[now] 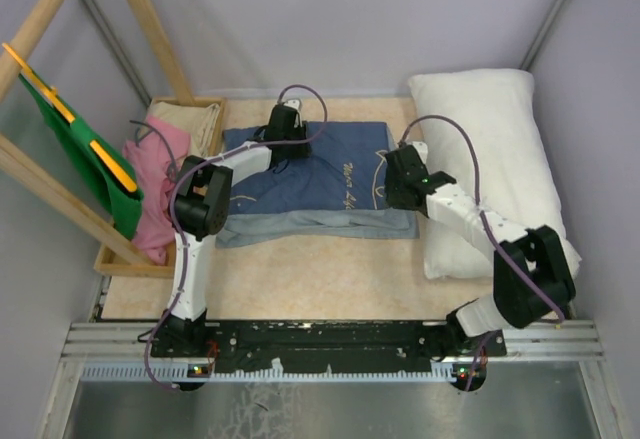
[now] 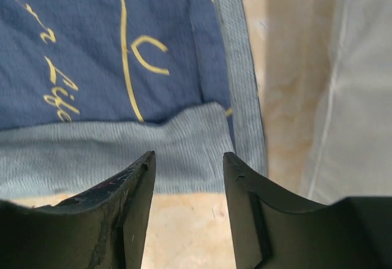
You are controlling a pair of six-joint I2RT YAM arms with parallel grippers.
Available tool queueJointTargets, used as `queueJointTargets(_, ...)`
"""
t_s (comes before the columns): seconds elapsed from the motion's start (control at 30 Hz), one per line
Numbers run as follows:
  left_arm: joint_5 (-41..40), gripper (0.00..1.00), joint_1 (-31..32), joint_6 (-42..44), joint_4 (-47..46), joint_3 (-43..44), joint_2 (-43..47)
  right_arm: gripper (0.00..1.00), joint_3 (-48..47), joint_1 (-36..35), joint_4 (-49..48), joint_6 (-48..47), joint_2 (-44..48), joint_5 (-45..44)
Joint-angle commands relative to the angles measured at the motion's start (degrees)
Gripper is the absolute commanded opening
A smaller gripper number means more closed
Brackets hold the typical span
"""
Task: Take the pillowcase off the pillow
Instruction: Fold the pillowcase at the center of the board.
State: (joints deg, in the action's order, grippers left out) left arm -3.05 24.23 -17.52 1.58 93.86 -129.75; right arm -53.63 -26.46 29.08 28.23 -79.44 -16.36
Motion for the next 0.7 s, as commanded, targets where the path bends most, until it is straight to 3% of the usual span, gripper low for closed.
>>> queueJointTargets(0.0,-0.5,0.45,0.1,1.4,2.9,-1.4,1.1,0.51,-5.7,-0.3,-3.1,-3.6,-6.8,-3.3)
queueJointTargets(0.47,-0.3,0.45,0.1,1.9,3.2,-1.6,1.0,0.54,-6.4,0.5,-4.8,-5.9,-17.5,-0.5)
queueJointTargets(0.53,-0.5,0.45,0.1,1.9,3.5,-1.6,1.1,0.5,-5.8,0.6,-5.0,-5.8,-17.2,-0.3)
queueJointTargets(0.67,-1.0,0.45,0.0,2.2,3.6,-1.6,1.1,0.27,-3.9,0.6,-5.5,-5.8,-14.1,-0.5)
